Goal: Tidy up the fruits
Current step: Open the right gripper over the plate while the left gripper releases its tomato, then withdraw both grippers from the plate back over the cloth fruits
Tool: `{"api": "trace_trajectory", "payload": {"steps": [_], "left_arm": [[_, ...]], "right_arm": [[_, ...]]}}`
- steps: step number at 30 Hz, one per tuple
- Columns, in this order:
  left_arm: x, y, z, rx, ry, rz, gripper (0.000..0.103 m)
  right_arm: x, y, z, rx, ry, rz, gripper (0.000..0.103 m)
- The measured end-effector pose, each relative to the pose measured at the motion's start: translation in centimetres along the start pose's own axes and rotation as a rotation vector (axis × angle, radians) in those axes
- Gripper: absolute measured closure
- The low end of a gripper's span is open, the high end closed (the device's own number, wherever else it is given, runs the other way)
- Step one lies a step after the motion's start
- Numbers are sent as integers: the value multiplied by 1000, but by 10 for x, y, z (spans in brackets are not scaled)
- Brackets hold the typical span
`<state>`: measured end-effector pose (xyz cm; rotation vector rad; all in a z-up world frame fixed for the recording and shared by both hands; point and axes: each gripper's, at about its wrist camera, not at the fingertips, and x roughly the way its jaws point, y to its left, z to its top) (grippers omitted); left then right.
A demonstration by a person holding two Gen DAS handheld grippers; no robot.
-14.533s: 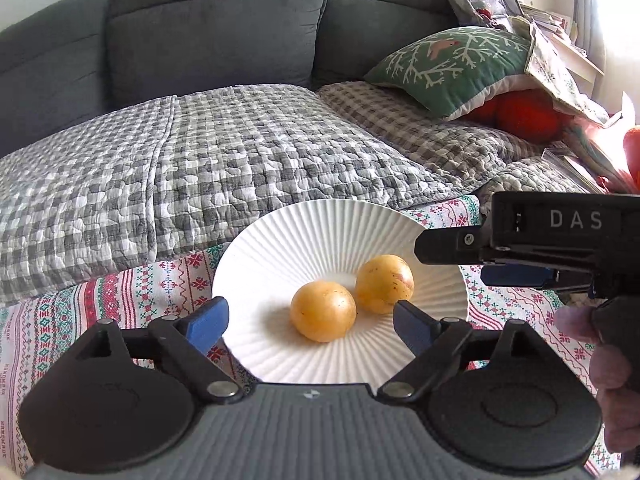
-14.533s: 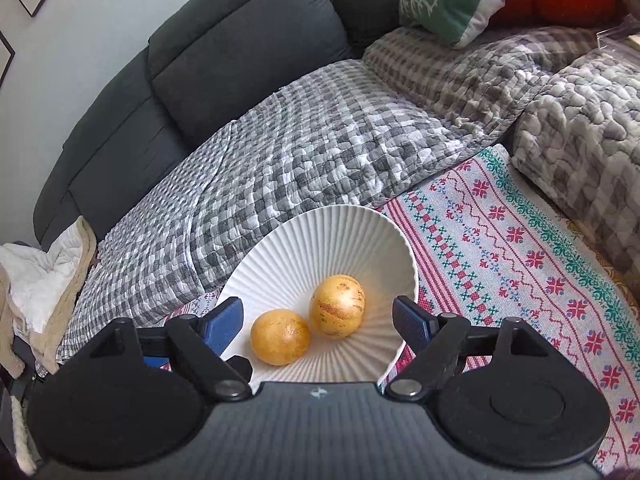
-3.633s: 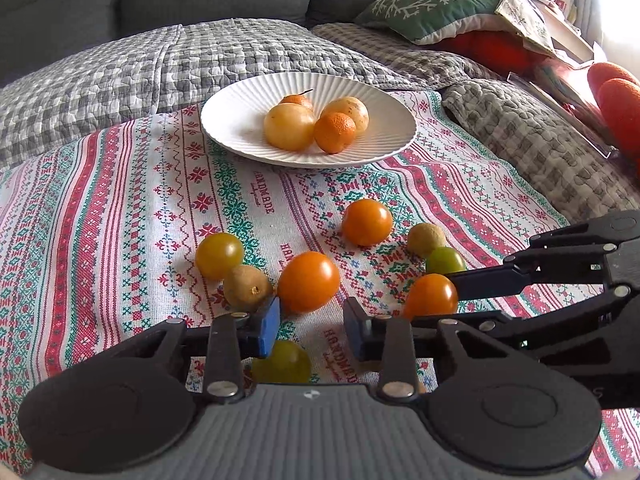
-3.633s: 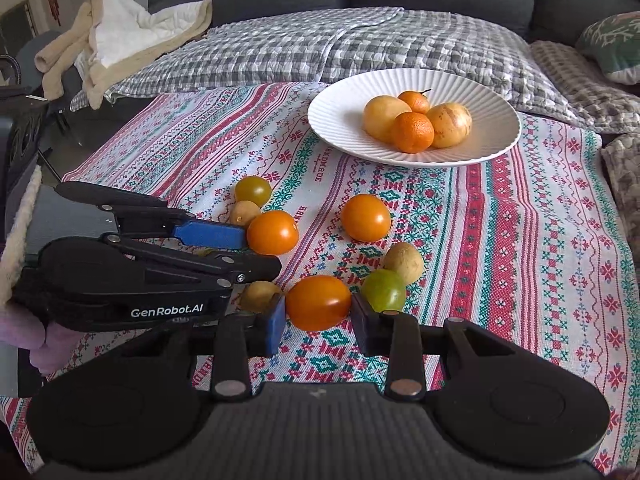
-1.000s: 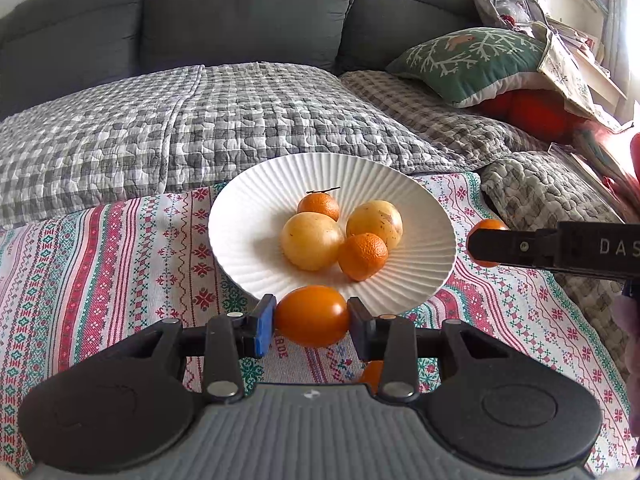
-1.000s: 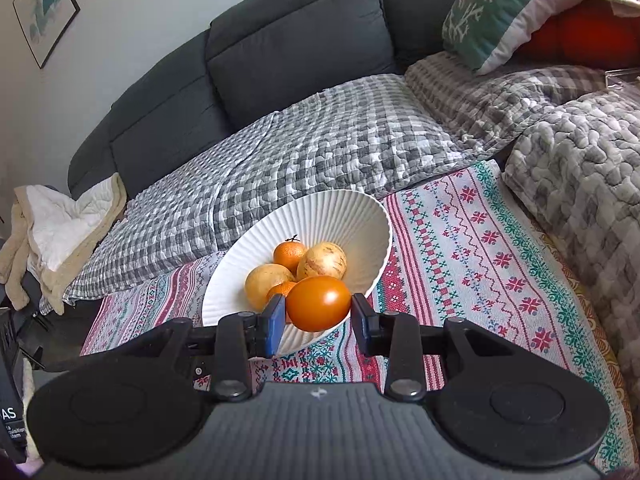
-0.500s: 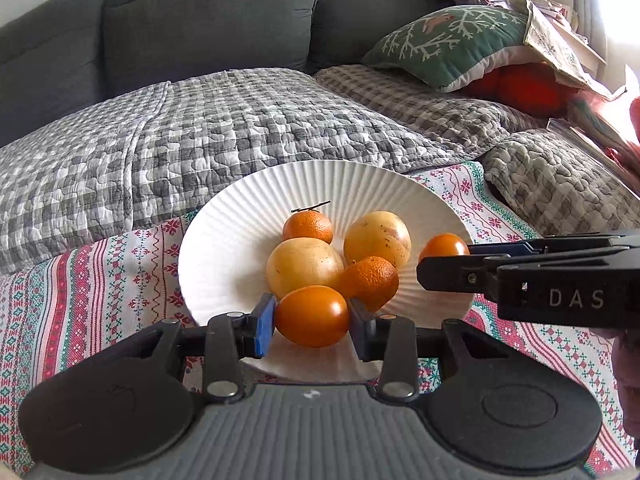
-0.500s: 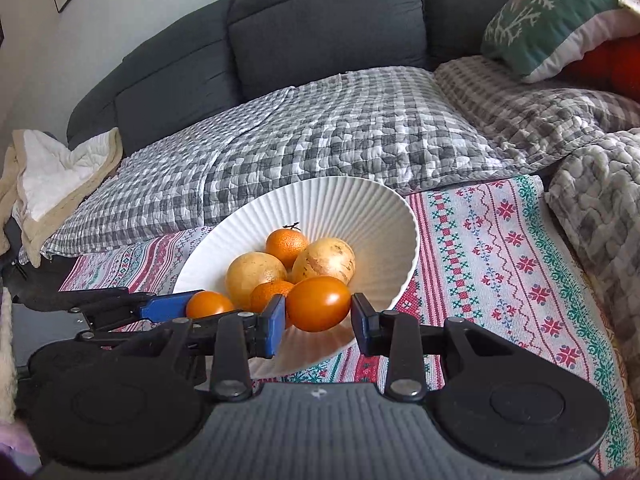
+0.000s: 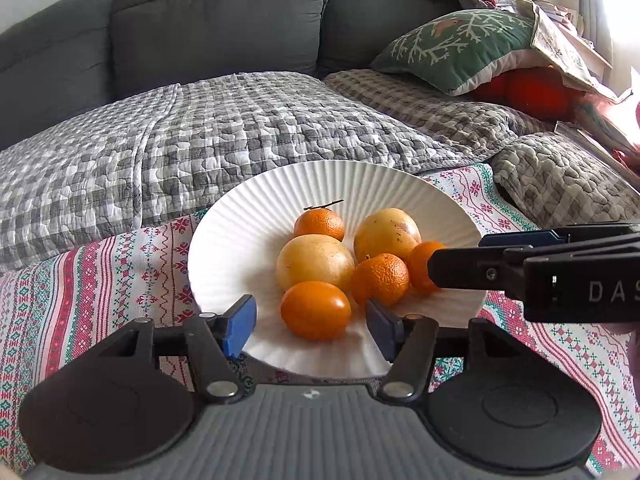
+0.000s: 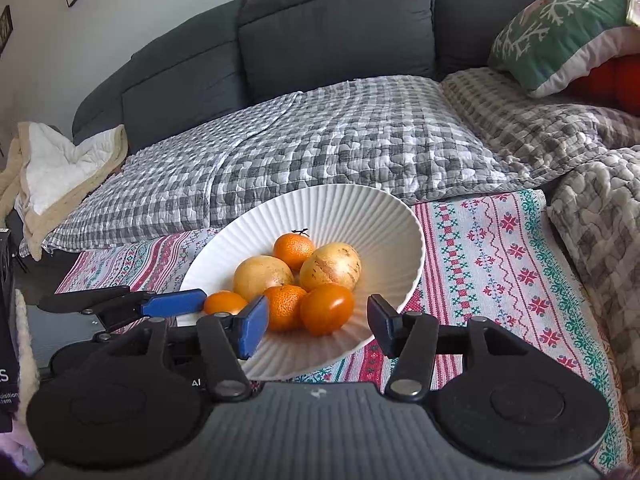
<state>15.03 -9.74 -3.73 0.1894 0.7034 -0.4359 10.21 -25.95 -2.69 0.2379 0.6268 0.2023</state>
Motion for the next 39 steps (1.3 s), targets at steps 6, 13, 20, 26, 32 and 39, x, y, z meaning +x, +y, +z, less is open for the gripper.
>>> {"api": "trace_trajectory", "payload": {"steps": [6, 13, 20, 26, 32, 39], "left_arm": [[-20, -1, -1, -13, -1, 5, 28], [-55, 3, -9, -30, -8, 26, 22], [-85, 12, -20, -129, 6, 17, 17], [-105, 9, -29, -139, 22, 38, 12], [-122, 5, -41, -112, 69, 47, 9], [-128, 0, -57, -112, 115, 68, 9]], "right_arm": [[-16, 5, 3, -7, -5, -20, 37], [-44, 14, 3, -23, -10, -45, 26], [-64, 26, -6, -26, 0, -57, 18], [-79, 41, -18, -71, 18, -81, 13], [-93, 47, -26, -57, 15, -82, 7], [-101, 50, -36, -42, 18, -87, 4]]}}
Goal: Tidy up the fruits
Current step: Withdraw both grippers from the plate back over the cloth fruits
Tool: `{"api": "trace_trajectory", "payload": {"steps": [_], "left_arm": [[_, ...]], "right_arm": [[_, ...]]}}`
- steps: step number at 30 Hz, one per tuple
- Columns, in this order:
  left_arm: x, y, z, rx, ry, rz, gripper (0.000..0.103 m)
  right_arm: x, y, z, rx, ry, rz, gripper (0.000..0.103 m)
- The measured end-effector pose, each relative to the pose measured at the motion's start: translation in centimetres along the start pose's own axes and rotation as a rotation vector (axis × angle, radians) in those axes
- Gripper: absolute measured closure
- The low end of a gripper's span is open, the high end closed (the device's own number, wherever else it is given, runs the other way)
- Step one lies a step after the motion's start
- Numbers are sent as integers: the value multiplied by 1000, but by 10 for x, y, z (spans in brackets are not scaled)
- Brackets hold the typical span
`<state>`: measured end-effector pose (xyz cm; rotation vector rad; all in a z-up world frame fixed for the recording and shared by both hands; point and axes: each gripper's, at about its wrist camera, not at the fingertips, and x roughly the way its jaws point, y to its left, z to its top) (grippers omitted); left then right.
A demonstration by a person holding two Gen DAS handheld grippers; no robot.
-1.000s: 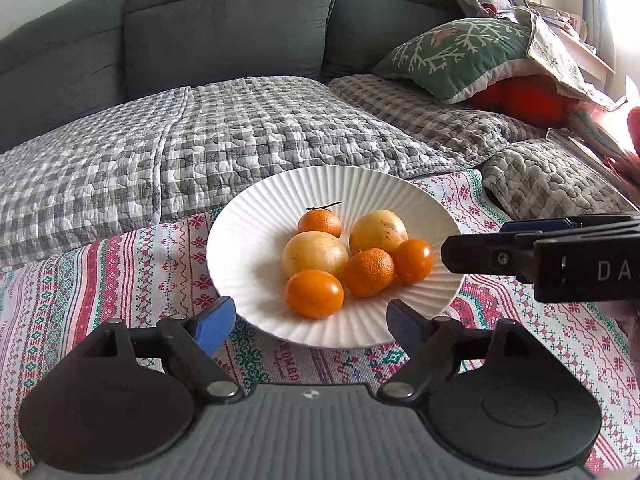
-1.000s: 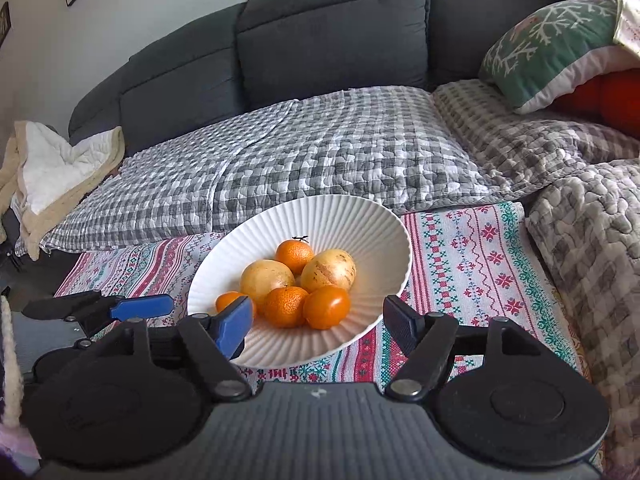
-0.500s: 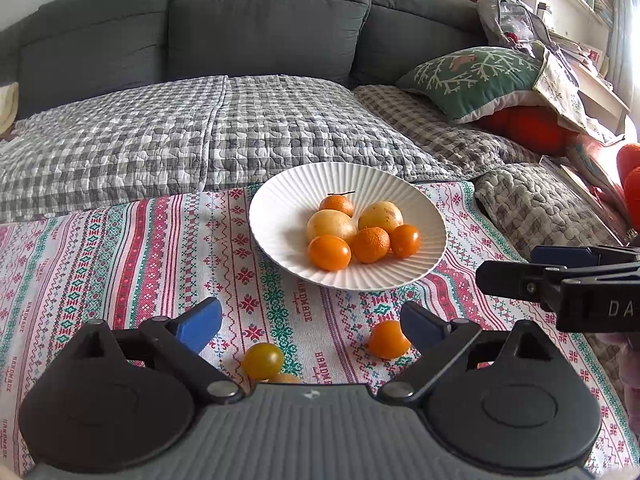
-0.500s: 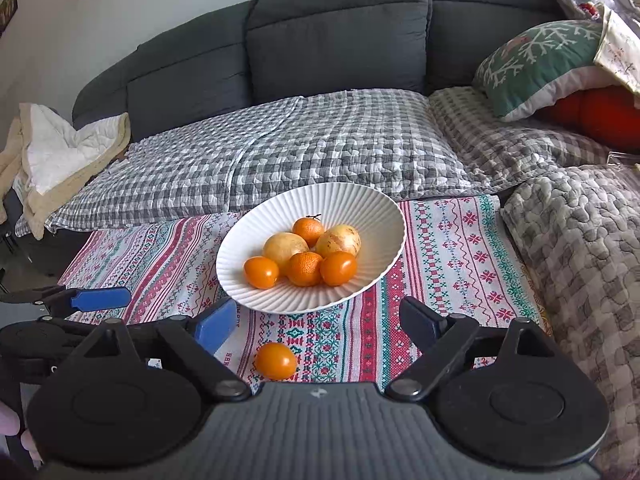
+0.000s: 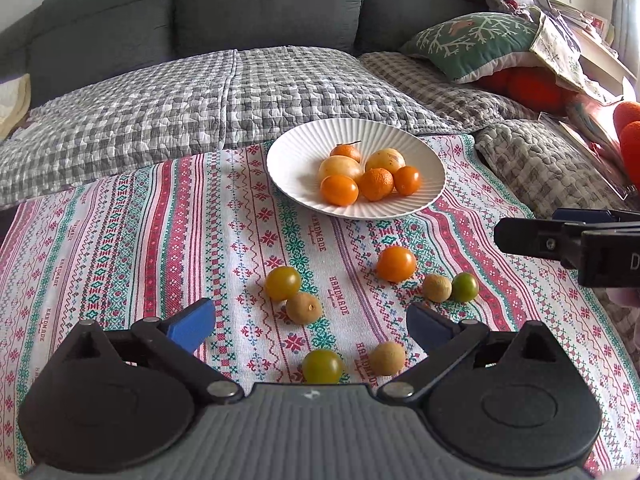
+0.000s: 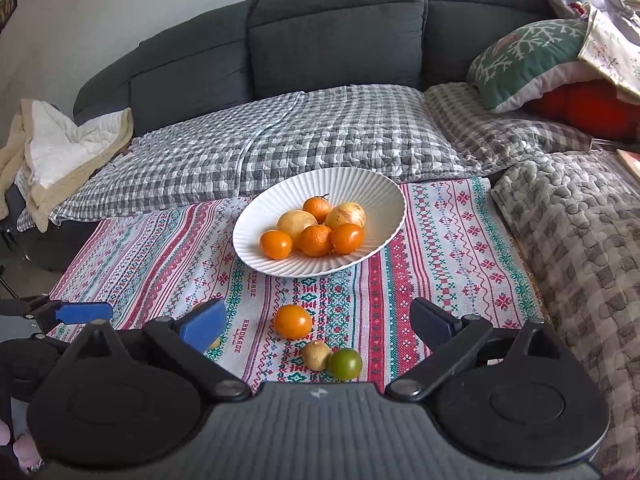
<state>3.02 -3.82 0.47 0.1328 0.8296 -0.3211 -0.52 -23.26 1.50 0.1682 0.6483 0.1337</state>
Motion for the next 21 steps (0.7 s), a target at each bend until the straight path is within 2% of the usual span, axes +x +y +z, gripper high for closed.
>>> {"api": "trace_trajectory", "payload": {"steps": [6, 14, 21], "left_arm": [[2, -2, -13, 13, 48, 24, 9], [12, 4, -23, -15, 106, 60, 9], [25, 1, -32, 69, 132, 108, 9]], "right_arm": [[-2, 1, -13, -1, 4, -13, 1], [9, 1, -27, -40, 52, -95, 1], [20, -9, -35, -28, 96, -169, 1]]}}
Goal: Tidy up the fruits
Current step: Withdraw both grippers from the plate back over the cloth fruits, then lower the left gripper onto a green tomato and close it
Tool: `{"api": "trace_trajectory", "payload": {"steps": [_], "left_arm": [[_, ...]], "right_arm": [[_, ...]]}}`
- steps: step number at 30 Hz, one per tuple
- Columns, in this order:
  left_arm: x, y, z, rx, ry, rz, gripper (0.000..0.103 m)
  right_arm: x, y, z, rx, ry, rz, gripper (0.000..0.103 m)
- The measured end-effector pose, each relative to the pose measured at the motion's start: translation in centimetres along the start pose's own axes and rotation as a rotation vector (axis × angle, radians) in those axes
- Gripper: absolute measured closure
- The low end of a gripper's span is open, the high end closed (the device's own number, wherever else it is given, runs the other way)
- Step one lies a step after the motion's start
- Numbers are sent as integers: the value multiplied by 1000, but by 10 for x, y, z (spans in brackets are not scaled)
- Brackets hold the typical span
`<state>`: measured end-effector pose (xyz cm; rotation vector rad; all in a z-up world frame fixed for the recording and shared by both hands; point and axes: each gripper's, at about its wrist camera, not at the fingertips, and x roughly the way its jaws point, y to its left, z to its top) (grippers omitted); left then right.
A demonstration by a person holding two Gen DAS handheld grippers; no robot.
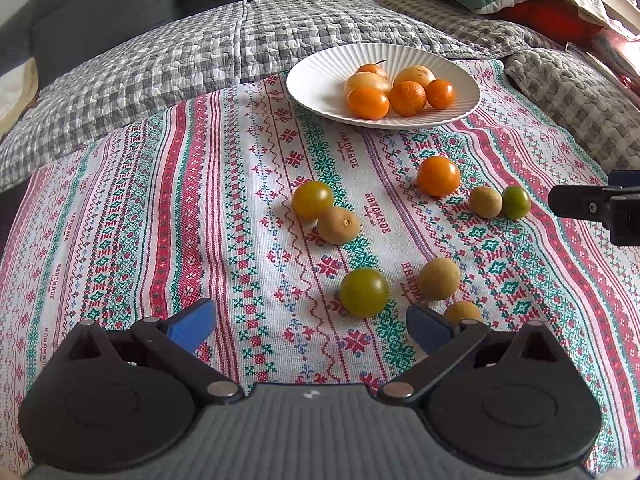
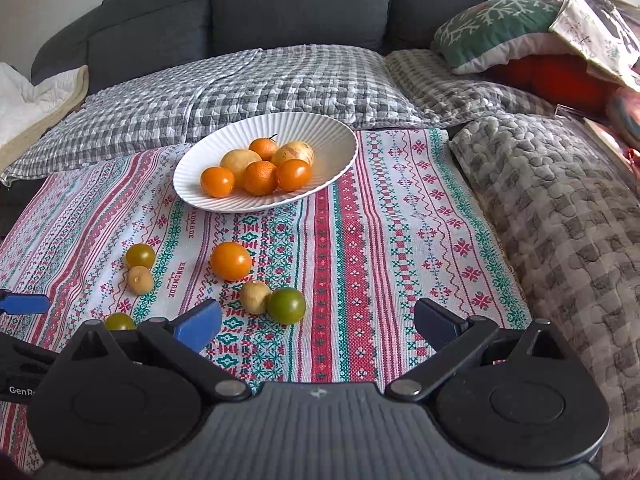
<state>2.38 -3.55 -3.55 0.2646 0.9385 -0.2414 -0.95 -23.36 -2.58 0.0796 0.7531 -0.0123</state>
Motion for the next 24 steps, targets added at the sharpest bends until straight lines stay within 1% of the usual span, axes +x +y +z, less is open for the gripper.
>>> {"api": "trace_trajectory", "payload": {"steps": [5, 9, 14, 24], "left_arm": [[7, 0, -5, 40, 5, 11, 9], [10, -2, -7, 77, -16, 9, 10], [13, -4, -8, 102, -37, -8, 14], [14, -4, -3, 107, -90, -95, 41]], "right_arm": [[5, 3, -5, -53, 21, -23, 1], [12, 7, -9, -89, 51, -27, 1], [24, 9, -12, -97, 88, -35, 1], [41, 10, -14, -117, 122, -53, 1]]}}
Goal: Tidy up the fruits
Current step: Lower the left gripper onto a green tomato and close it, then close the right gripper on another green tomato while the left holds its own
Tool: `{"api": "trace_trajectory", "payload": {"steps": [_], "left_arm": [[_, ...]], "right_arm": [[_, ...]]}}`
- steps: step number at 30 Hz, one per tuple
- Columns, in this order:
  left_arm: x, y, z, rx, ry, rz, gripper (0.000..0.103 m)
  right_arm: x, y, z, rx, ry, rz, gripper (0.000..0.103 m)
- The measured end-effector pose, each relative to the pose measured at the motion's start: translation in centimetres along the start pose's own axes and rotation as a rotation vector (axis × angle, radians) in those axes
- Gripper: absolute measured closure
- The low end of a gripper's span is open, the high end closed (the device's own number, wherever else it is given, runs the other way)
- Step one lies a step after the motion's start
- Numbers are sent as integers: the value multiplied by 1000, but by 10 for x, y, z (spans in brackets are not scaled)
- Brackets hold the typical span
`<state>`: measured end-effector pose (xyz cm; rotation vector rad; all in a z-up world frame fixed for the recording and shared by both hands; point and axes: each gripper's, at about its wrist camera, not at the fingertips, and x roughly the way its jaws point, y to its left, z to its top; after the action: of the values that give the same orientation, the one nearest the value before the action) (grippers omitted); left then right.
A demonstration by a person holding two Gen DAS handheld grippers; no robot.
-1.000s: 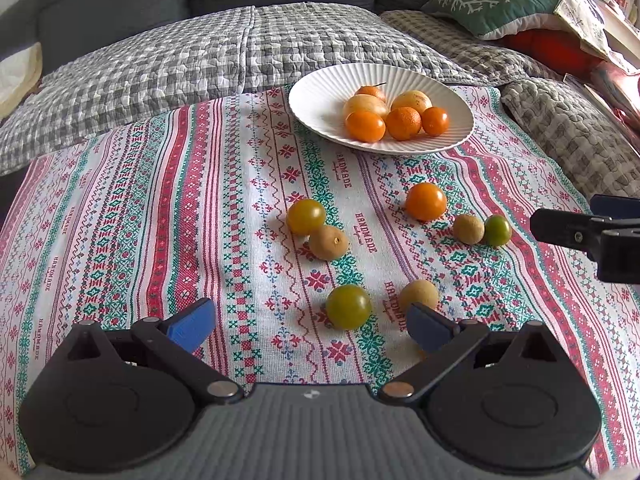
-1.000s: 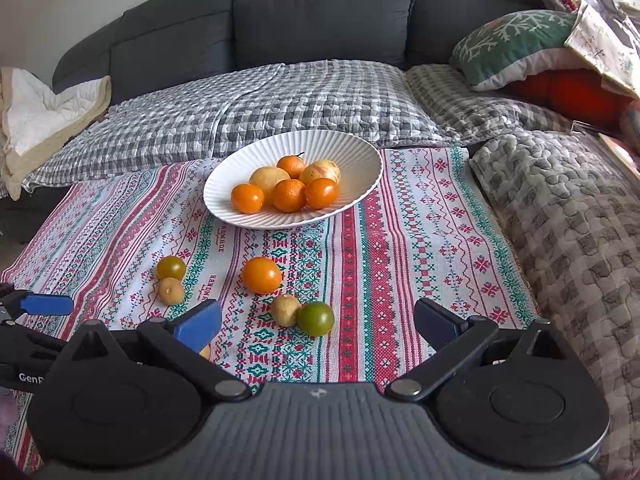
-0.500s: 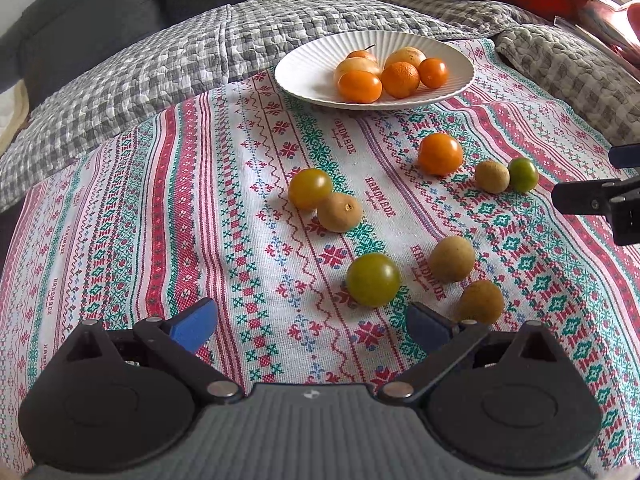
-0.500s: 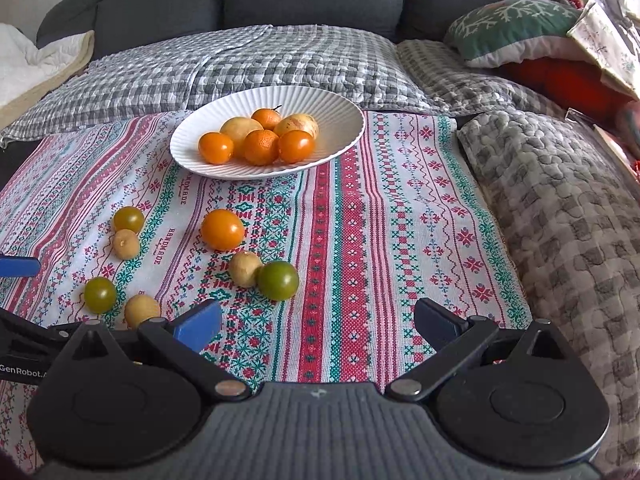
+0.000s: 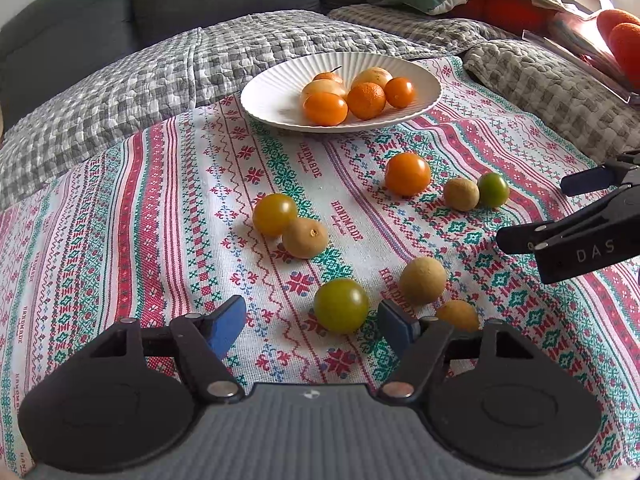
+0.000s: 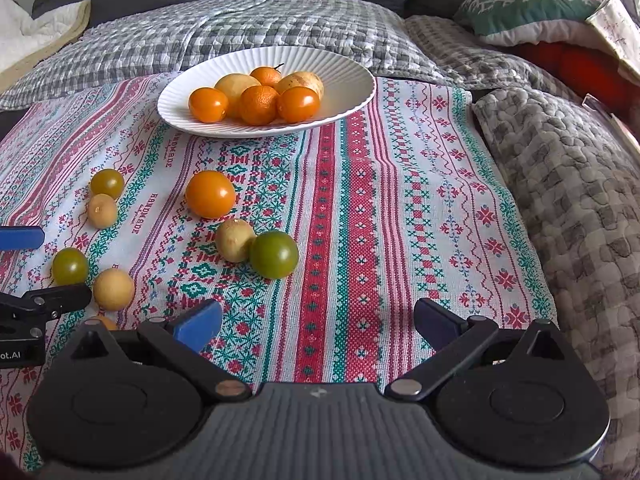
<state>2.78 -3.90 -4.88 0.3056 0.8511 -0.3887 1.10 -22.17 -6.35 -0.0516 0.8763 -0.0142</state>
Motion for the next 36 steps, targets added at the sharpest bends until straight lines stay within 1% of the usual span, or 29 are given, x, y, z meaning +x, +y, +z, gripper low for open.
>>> {"api": "trace_trajectory", "payload": {"steps": [3, 5, 8, 10, 11, 12, 13, 21, 25, 27, 29, 30, 32, 33, 35, 36], "left_arm": [[2, -2, 2, 3, 4, -20, 50], [2, -2, 3, 3, 4, -26, 53], [3, -2, 4, 2, 8, -43, 61], [3, -3, 5, 2, 10, -50, 71], [3, -3, 5, 4, 11, -51, 74], [3, -4, 5, 6, 12, -51, 81], [2, -3, 6, 8, 14, -50, 85], [-2, 0, 9, -16, 25, -41, 85], [-5, -1, 9, -22, 22, -41, 85], [-6, -2, 9, -21, 20, -43, 85], [-7, -3, 10, -21, 19, -44, 85], [-7, -3, 10, -19, 18, -46, 85], [-8, -5, 10, -14, 17, -47, 85], [-8, -5, 10, -12, 17, -48, 85], [-7, -6, 10, -6, 17, -49, 85], [-7, -5, 10, -3, 17, -49, 86]], "right_arm": [[3, -1, 0, 4, 2, -1, 1], [3, -1, 0, 6, -2, 1, 0], [4, -2, 1, 5, -8, 4, 0], [5, -1, 1, 3, -12, 3, 0], [5, -1, 1, 3, -14, 4, 0], [5, 0, 1, 2, -16, 5, 0], [5, 0, 1, 2, -18, 6, 0], [8, -2, 4, 18, -43, 30, 1], [9, -3, 5, 31, -57, 43, 6], [10, -3, 6, 29, -63, 51, 12], [10, -1, 7, 23, -67, 53, 21], [10, -1, 8, 18, -70, 54, 23], [9, 1, 8, 8, -77, 61, 32], [8, 2, 8, 2, -80, 68, 35], [7, 3, 9, -9, -83, 80, 44], [7, 3, 9, -15, -85, 86, 47]]}}
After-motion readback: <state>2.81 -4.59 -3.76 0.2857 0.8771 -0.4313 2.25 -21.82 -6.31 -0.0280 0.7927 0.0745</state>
